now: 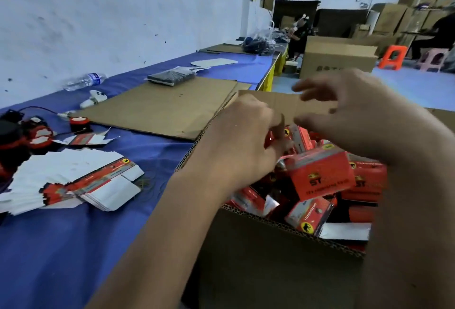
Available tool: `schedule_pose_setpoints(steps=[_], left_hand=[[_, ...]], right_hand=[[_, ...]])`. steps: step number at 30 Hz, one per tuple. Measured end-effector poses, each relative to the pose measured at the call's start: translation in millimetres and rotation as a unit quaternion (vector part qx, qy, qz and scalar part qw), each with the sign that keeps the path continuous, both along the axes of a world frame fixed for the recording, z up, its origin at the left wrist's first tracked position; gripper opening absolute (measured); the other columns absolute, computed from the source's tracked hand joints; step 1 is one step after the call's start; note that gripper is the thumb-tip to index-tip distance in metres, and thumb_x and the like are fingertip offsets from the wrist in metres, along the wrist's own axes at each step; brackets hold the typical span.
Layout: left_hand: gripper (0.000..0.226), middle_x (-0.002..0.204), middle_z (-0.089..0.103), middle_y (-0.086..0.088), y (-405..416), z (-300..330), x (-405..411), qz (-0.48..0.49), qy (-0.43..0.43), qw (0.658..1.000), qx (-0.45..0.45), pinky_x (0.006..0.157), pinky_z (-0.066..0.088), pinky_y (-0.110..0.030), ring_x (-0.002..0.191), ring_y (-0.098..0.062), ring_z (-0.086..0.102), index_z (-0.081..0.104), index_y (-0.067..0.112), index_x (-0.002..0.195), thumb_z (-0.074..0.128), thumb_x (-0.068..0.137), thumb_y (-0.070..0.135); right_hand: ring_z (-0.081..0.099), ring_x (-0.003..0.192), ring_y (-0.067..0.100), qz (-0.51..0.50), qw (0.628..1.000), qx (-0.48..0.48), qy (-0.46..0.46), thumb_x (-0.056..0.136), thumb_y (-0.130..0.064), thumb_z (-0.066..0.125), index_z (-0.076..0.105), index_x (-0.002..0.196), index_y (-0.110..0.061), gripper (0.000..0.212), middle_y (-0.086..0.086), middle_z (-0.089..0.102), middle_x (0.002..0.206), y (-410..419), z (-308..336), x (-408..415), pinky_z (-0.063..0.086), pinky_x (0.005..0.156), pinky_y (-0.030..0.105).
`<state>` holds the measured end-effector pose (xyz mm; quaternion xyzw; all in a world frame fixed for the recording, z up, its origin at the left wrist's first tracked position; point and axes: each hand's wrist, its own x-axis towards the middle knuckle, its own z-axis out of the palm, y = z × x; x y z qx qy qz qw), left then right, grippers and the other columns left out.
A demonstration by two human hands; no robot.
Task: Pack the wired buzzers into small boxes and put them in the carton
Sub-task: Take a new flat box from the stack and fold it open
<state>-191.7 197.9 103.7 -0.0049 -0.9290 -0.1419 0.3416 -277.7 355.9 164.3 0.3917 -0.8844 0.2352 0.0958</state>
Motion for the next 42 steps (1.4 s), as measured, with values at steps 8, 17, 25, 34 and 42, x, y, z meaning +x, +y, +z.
schedule_pose_setpoints(steps=[8, 17, 25, 34, 42], left_hand=[[0.018, 0.068, 0.062, 0.021, -57, -27, 54, 0.101, 0.107, 0.975, 0.164, 0.064, 0.042, -0.025, 0.07, -0.003, 0.054, 0.06, 0.039, 0.063, 0.051, 0.077, 0.033], [0.018, 0.075, 0.07, -0.001, -151, -150, 154, 0.43, 0.072, 0.846, 0.306, 0.062, 0.043, -0.037, 0.077, -0.026, 0.065, 0.07, 0.018, 0.071, 0.065, 0.083, 0.005], [0.019, 0.098, 0.072, -0.003, -184, -167, 144, 0.467, 0.129, 0.706, 0.517, 0.076, 0.042, -0.029, 0.097, -0.027, 0.063, 0.072, 0.012, 0.098, 0.058, 0.086, 0.005], [0.025, 0.1, 0.073, -0.016, -196, -160, 138, 0.48, 0.121, 0.689, 0.529, 0.083, 0.052, -0.042, 0.099, -0.04, 0.065, 0.071, 0.005, 0.094, 0.054, 0.095, 0.023], [0.051, 0.097, 0.076, -0.012, -201, -121, 174, 0.387, 0.302, 0.596, 0.635, 0.08, 0.06, -0.041, 0.093, -0.031, 0.072, 0.07, 0.009, 0.098, 0.041, 0.107, 0.049]], right_hand=[[0.064, 0.105, 0.011, 0.128, 0.977, -0.169, 0.028, 0.088, -0.012, 0.061, 0.074, 0.108, -0.026, 0.028, -0.009, 0.071, 0.101, -117, -9, 77, 0.054, 0.085, 0.034], [0.067, 0.091, 0.03, 0.167, 0.975, -0.089, -0.113, 0.083, -0.014, 0.057, 0.074, 0.091, -0.017, 0.019, 0.005, 0.074, 0.091, -260, -130, 140, 0.056, 0.073, 0.04], [0.043, 0.138, 0.032, 0.203, 0.967, 0.132, -0.076, 0.102, -0.037, 0.053, 0.045, 0.143, -0.008, 0.05, 0.015, 0.047, 0.149, -332, -220, 142, 0.042, 0.108, 0.044], [0.065, 0.084, 0.032, 0.246, 0.962, 0.084, -0.087, 0.097, -0.025, 0.052, 0.068, 0.089, -0.007, 0.025, 0.012, 0.072, 0.094, -324, -194, 136, 0.051, 0.069, 0.038], [0.059, 0.117, 0.032, 0.232, 0.954, -0.191, -0.01, 0.078, -0.005, 0.06, 0.076, 0.115, -0.02, 0.043, 0.0, 0.074, 0.117, -320, -193, 168, 0.045, 0.102, 0.045]])
